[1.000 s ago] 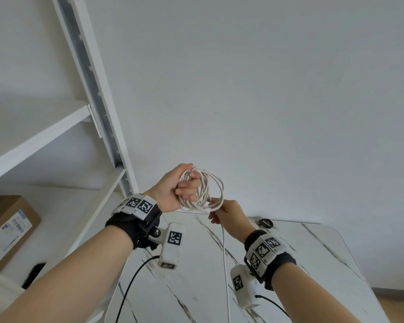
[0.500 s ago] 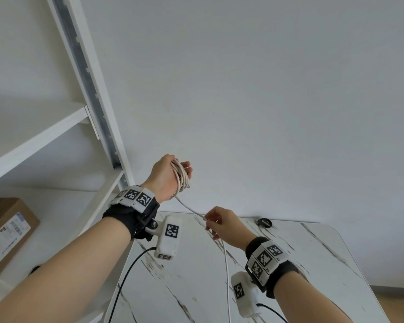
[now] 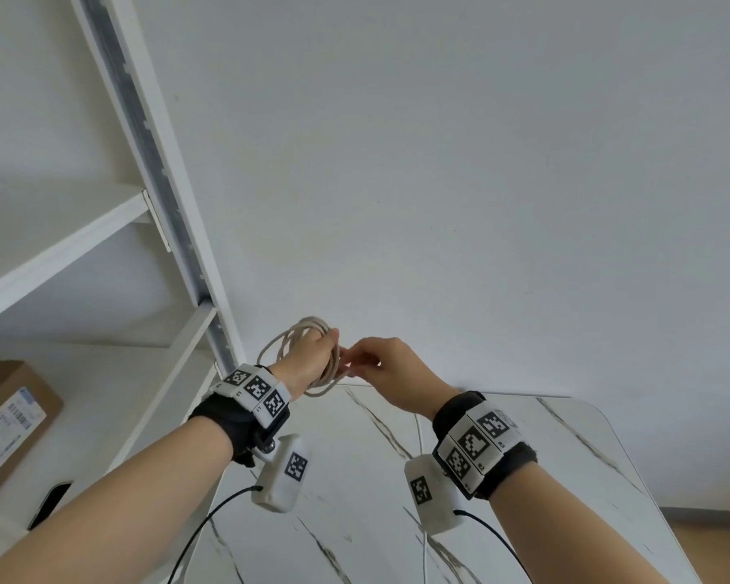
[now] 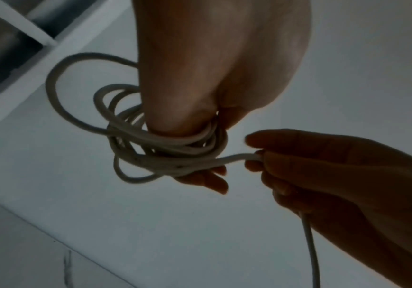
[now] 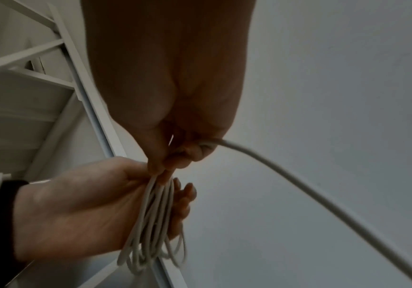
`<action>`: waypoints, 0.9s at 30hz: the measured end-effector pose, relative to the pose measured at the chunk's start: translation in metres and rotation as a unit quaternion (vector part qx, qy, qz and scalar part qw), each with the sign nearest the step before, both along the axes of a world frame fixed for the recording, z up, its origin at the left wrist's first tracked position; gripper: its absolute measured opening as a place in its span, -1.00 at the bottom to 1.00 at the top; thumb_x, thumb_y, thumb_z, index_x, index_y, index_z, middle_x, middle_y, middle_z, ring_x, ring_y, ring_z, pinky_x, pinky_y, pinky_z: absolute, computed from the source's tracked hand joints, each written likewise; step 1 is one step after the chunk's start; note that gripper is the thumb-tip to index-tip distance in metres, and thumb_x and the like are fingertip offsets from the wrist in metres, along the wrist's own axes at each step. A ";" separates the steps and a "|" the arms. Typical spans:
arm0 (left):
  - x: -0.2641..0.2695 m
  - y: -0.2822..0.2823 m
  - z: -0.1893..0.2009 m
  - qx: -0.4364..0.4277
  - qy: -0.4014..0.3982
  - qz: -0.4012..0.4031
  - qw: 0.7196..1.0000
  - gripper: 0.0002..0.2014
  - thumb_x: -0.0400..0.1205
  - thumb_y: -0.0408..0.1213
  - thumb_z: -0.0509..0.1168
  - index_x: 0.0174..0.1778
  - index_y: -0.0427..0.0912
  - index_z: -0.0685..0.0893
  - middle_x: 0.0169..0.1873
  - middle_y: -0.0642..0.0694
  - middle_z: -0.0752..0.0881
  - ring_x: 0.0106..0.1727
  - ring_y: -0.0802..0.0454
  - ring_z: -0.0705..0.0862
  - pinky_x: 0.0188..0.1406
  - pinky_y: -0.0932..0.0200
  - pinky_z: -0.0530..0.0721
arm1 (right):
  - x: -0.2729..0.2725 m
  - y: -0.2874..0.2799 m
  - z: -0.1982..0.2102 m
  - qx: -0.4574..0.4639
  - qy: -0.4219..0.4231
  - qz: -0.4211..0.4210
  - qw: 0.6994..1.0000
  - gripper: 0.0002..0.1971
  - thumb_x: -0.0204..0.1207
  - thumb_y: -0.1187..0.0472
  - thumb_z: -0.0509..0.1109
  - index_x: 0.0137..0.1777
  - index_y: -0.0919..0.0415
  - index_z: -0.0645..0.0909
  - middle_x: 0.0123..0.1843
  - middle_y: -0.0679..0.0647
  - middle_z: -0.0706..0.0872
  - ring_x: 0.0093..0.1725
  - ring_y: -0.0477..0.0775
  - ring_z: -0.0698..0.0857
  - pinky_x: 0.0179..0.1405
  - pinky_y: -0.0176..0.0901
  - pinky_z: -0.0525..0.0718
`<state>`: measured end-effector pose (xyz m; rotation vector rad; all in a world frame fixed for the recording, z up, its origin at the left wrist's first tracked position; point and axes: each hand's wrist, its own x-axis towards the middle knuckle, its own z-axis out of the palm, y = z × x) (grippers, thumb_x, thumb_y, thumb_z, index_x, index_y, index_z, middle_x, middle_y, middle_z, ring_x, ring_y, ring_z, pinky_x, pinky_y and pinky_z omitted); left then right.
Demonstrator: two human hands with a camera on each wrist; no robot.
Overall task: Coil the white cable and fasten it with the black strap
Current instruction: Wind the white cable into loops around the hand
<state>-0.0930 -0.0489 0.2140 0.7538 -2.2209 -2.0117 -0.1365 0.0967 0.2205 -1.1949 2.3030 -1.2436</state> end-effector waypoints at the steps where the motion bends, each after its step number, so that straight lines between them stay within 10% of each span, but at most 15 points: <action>1: 0.002 0.001 0.000 0.017 -0.012 -0.016 1.000 -0.65 0.77 -0.22 0.01 -0.23 -0.33 0.52 -0.41 -0.23 0.64 -0.52 -0.02 0.69 -0.31 0.09 0.66 | -0.002 0.000 0.002 -0.015 -0.007 -0.009 1.000 -0.87 0.51 0.40 0.35 0.00 0.32 0.69 -0.18 -0.05 0.70 -0.25 -0.25 0.61 -0.19 -0.54 0.53; 9: 0.012 -0.004 0.002 0.133 -0.104 -0.150 0.974 -0.64 0.72 -0.11 -0.03 -0.30 -0.23 0.45 -0.56 -0.14 0.55 -0.66 -0.02 0.44 -0.51 0.19 0.36 | -0.012 0.004 0.013 -0.007 -0.035 -0.019 0.999 -0.90 0.43 0.25 0.51 -0.11 0.21 0.66 -0.33 -0.18 0.65 -0.52 -0.28 0.53 -0.52 -0.55 0.42; 15: 0.017 -0.014 0.004 0.165 -0.139 -0.218 0.952 -0.41 0.63 0.28 -0.03 -0.38 -0.19 0.51 -0.71 -0.04 0.36 -0.76 0.08 0.29 -0.70 0.36 0.29 | -0.027 0.016 0.001 -0.021 -0.039 -0.065 0.997 -0.90 0.48 0.20 0.46 -0.14 0.22 0.75 -0.31 -0.02 0.72 -0.41 -0.22 0.57 -0.32 -0.42 0.56; 27: 0.022 -0.019 0.024 0.345 -0.035 -0.209 0.914 -0.64 0.61 -0.04 0.05 -0.44 -0.16 0.43 -0.77 0.02 0.31 -0.82 0.16 0.26 -0.74 0.34 0.33 | -0.024 0.008 -0.046 -0.050 -0.089 -0.120 0.988 -0.79 0.60 0.33 0.26 -0.12 0.28 0.74 -0.43 -0.02 0.64 -0.45 -0.22 0.55 -0.29 -0.43 0.55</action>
